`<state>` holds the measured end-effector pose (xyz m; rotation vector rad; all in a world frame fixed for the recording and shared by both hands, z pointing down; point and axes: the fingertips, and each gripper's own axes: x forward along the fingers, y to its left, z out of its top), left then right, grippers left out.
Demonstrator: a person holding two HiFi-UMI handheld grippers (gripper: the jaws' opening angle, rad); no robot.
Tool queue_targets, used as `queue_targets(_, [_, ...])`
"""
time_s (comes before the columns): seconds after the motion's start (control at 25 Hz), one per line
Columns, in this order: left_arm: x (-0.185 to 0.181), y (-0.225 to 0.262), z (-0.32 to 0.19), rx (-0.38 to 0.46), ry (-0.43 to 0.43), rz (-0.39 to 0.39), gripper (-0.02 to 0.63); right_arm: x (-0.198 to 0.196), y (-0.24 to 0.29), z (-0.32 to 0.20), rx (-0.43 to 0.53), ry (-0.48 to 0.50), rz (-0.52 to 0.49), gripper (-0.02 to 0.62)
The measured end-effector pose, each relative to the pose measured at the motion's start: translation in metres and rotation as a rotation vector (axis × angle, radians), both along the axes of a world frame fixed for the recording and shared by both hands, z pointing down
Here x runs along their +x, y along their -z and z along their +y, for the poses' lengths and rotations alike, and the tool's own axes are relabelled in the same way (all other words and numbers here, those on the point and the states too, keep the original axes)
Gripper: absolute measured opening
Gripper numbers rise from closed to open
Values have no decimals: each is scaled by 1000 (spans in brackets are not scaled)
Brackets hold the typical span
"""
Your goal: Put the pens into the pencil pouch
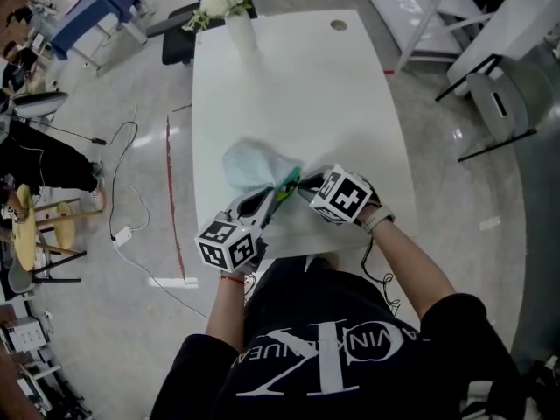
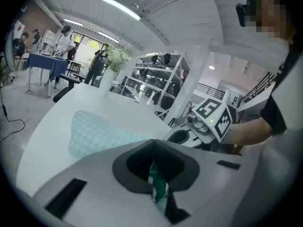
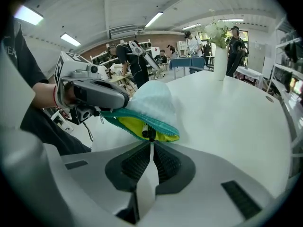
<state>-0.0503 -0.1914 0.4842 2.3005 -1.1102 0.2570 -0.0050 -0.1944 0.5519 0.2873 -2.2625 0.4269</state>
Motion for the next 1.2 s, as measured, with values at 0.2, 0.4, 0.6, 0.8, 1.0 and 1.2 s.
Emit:
queue_targets(0.2, [7, 4, 6, 17, -36, -6, 6, -16, -6, 1, 7, 13, 14, 34])
queue_targets(0.4, [0, 3, 10, 18, -20, -3, 6, -18, -10, 6, -28, 1, 3, 65])
queue_targets(0.6, [-12, -3, 9, 8, 32, -11, 6, -16, -9, 11, -75, -12, -33, 134])
queue_targets(0.8, [-21, -16, 11, -26, 79, -30, 6, -13, -11, 14, -78, -33, -44, 142])
queue_targets(1.0, [-27, -30, 16, -74, 104, -61, 6, -7, -7, 15, -75, -73, -78, 113])
queue_targets(1.2, [-28, -38, 20, -105, 112, -69, 6, 3, 2, 10, -53, -122, -117, 27])
